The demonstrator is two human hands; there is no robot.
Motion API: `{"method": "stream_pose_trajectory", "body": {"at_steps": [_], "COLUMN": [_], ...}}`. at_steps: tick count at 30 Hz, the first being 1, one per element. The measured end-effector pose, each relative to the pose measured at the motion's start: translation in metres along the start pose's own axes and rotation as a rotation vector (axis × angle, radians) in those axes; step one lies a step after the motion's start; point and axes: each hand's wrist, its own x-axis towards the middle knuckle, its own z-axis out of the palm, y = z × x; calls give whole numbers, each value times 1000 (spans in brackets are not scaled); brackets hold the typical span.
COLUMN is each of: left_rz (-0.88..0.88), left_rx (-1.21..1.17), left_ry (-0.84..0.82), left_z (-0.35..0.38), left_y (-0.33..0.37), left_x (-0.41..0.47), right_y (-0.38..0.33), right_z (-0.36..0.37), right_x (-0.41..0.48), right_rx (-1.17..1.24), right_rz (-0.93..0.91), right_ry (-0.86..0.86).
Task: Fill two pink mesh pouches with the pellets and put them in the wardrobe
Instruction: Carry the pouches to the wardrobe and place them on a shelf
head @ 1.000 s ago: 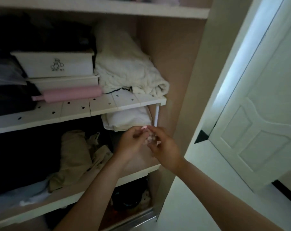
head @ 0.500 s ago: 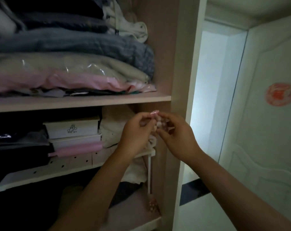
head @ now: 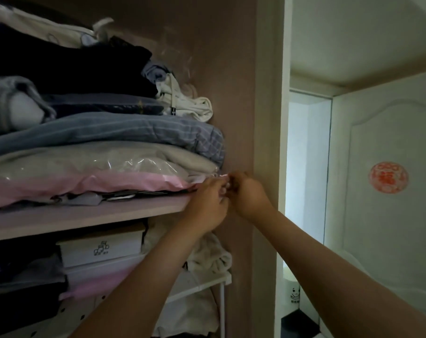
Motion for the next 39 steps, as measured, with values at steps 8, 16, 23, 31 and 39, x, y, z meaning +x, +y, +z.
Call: {"method": "stream_pose_trajectory", "body": {"at_steps": [8,16,23,31,39], "left_rz": [14,160,42,-63,21], "left_rx": [128,246,344,329,396], "left_ry": [-65,-199,-359,-441,-386], "left_z": [-4,4,4,-1,4], "left_y": [0,-20,-15,-15,-19], "left_x": [12,8,32,46,40], "right_y": [4,6,5,3,7], "right_z": [11,1,0,3,-7], "right_x": [12,-11,-9,25,-3], "right_rx": [-69,-108,-156,-130,-219], "right_rz": [20,-86,-97,83,-73], "right_ry": [-30,-24,-210,-369,-232]}}
